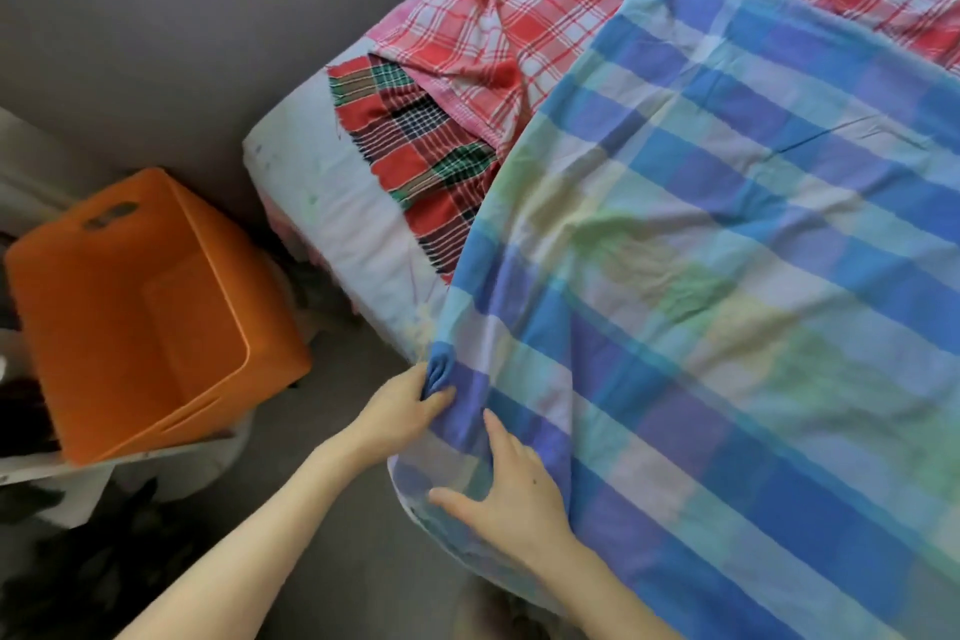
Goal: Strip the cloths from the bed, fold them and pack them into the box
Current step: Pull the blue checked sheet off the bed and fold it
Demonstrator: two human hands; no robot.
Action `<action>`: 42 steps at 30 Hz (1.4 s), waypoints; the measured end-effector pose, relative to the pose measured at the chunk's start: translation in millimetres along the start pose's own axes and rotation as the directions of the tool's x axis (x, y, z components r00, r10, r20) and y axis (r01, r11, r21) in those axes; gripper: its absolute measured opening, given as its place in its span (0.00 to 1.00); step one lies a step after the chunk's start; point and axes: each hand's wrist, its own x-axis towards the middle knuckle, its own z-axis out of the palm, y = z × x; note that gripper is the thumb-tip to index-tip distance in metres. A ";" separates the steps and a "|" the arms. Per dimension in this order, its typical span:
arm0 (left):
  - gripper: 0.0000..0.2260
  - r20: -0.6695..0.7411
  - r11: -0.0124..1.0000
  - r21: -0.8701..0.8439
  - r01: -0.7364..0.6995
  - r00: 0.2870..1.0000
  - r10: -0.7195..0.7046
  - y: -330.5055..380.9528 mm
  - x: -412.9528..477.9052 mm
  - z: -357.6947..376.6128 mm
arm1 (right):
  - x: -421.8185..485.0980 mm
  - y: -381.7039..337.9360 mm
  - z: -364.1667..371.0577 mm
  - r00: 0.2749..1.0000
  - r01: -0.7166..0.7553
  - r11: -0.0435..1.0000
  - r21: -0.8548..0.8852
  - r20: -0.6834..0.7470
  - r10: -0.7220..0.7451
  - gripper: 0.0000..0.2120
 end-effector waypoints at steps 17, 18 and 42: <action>0.29 0.366 0.959 -0.233 -0.163 0.899 0.242 -2.3 -94.9 5.7 | -41.6 14.2 -94.9 0.956 -0.233 0.615 0.753 0.293 0.004 0.18; 0.34 0.398 0.930 -0.339 -0.142 0.874 0.278 -4.2 -100.1 7.8 | -42.3 13.3 -98.5 0.952 -0.258 0.591 0.764 0.306 0.019 0.15; 0.08 -0.310 0.761 0.480 -0.437 0.727 0.613 21.9 -170.0 -51.1 | -126.2 -55.7 -5.3 0.769 0.272 0.898 0.345 -0.639 0.013 0.09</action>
